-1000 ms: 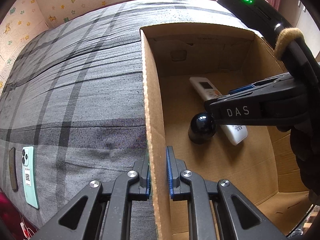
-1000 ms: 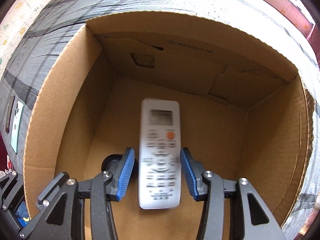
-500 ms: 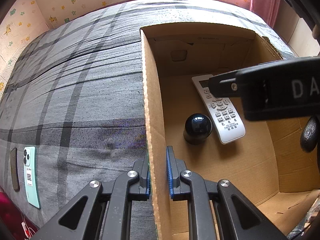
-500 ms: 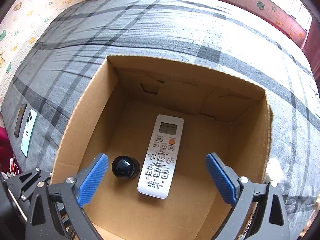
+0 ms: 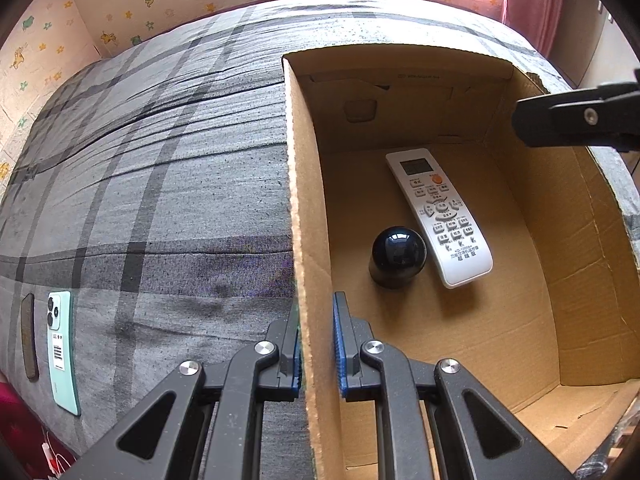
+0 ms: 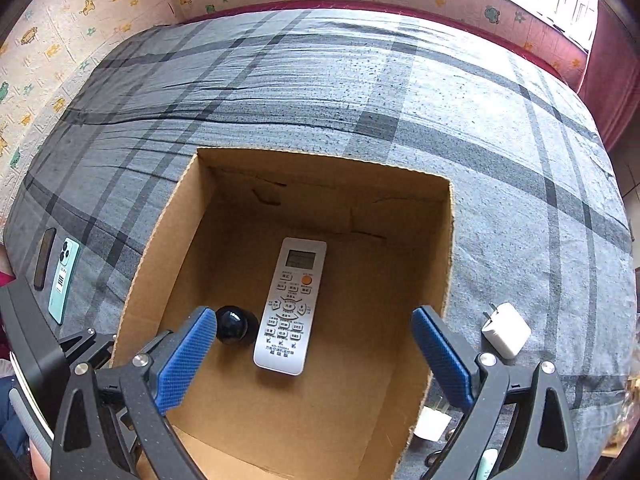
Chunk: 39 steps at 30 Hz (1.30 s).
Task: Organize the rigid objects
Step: 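Withdraw the right tool from the box toward the remaining items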
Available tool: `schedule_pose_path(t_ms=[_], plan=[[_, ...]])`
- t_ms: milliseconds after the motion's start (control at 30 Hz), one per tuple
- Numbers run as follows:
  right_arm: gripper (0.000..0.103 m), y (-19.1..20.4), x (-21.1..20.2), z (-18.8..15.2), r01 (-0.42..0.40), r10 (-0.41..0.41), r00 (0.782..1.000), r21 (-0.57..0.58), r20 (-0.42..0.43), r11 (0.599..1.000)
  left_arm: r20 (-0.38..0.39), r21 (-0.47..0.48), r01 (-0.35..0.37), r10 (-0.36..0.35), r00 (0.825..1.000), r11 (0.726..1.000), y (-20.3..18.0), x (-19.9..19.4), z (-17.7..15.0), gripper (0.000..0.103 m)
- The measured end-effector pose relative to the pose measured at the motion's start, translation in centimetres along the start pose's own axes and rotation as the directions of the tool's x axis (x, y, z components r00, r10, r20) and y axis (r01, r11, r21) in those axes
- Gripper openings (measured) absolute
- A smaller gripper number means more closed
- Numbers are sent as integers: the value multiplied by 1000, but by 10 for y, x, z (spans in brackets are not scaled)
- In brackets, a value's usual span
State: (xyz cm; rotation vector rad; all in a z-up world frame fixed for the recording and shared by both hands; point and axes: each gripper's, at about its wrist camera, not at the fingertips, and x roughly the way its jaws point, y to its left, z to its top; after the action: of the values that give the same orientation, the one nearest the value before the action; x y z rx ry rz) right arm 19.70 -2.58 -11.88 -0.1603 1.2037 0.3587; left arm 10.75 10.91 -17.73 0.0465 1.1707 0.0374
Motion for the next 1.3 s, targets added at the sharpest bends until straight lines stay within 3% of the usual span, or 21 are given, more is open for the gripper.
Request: schedule_pose_path(t_ms=[767, 1300], plan=[[100, -109, -63, -62, 109, -113, 993, 157, 20, 982, 11, 22, -25, 25, 1000, 999, -6, -2, -1, 14], [100, -173, -45, -150, 178, -164, 983, 254, -78, 951, 11, 24, -30, 29, 1000, 999, -7, -2, -1, 14]])
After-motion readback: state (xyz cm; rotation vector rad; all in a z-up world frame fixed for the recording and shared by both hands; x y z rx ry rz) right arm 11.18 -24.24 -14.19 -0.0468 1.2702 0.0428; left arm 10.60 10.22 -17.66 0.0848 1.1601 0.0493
